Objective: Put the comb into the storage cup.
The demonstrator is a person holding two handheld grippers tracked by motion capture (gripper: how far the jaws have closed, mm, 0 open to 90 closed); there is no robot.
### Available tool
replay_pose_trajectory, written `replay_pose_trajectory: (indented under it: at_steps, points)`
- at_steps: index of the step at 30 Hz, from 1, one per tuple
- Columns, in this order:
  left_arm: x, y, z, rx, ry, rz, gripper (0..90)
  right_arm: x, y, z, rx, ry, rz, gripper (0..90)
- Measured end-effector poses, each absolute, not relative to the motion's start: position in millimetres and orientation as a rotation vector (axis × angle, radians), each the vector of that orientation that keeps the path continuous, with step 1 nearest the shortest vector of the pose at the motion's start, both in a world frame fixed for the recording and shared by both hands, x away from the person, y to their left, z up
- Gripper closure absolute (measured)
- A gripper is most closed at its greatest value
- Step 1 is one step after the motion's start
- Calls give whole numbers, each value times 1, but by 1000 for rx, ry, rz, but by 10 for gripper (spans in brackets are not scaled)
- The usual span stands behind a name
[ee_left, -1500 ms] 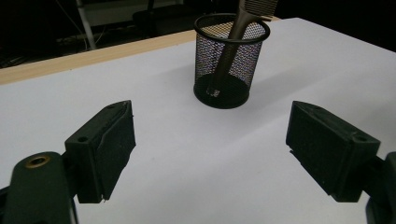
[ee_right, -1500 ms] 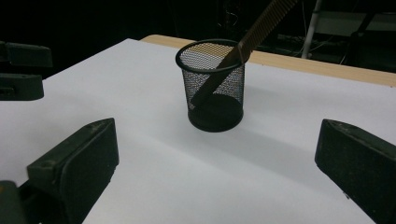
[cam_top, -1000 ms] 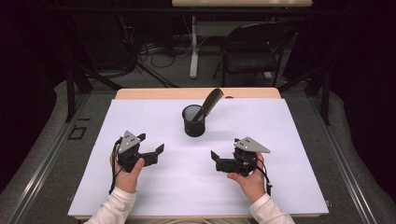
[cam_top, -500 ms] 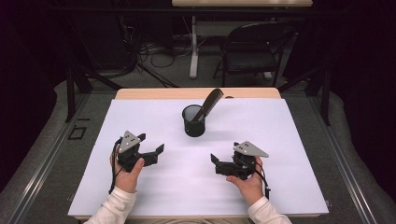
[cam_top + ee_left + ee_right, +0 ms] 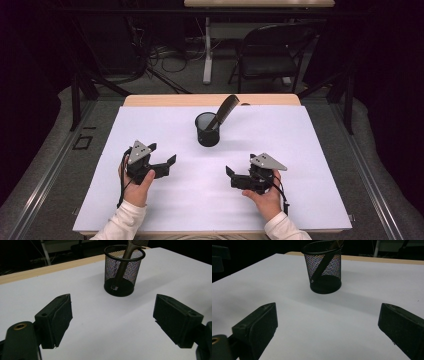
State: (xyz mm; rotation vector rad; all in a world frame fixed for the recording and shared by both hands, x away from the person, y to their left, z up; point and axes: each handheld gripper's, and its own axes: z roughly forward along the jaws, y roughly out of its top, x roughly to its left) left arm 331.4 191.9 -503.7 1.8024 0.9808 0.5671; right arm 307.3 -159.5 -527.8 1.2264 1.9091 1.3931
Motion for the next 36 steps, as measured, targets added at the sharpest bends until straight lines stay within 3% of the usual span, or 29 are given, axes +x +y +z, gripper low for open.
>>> replay_pose_trajectory:
  at_steps: [36]
  points:
    - [332,192,-504,1801,982,565,160,309,-157,-534,1234,1944,1357,26]
